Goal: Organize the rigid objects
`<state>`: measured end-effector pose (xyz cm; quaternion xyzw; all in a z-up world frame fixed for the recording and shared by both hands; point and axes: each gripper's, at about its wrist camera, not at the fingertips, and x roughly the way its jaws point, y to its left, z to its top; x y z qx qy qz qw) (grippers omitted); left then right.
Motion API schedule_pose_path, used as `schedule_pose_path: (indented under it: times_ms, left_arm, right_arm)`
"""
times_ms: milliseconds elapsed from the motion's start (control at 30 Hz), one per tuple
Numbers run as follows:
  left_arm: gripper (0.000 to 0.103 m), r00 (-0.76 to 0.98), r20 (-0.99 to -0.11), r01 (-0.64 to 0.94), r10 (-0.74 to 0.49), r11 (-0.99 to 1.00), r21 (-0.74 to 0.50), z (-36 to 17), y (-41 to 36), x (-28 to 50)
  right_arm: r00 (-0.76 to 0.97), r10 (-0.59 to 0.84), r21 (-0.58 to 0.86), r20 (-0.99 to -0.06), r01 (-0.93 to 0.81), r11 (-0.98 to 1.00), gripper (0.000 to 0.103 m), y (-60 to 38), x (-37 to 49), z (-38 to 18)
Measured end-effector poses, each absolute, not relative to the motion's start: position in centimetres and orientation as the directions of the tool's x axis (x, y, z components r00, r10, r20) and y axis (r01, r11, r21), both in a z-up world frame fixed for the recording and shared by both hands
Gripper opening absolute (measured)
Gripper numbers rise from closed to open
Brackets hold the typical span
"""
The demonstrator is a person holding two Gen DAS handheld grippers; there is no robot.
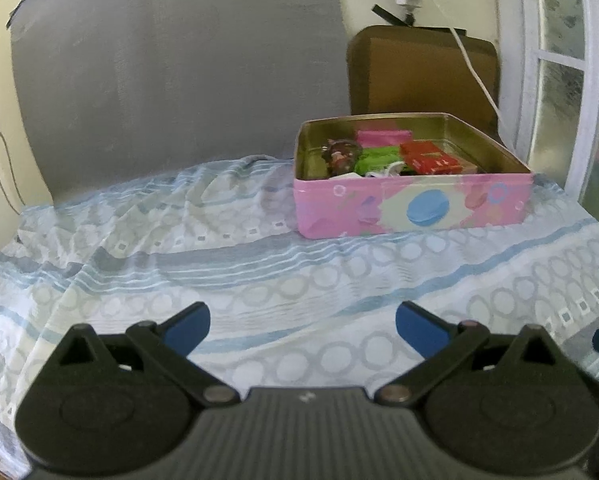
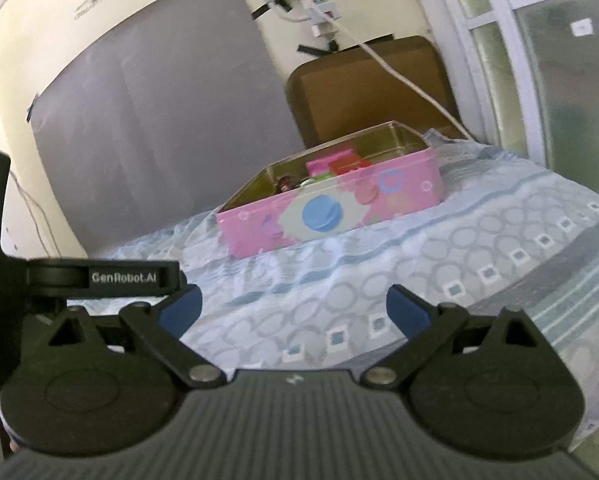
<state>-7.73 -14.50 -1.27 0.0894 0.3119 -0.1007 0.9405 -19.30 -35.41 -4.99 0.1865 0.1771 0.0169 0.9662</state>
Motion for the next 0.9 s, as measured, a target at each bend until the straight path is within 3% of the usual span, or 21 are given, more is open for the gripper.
schedule_pose_path:
  times_ms: [233, 900]
  left_arm:
    - [0.103, 0.782, -0.608, 0.270, -0.139, 0.954, 0.130, -1.6, -16.2, -8.5]
    - [0.103, 0.779, -0.608, 0.286, -0.153, 0.950, 0.127, -1.5, -16.3, -8.6]
  right_arm:
    - [0.952, 0.070, 0.393, -0.297, 0.055, 0.918, 0.100, -36.7, -20.3, -4.7]
    - [0.952, 0.054, 0.417, -0.301, 0.081, 0.905, 0.100, -37.6, -20.2, -5.3]
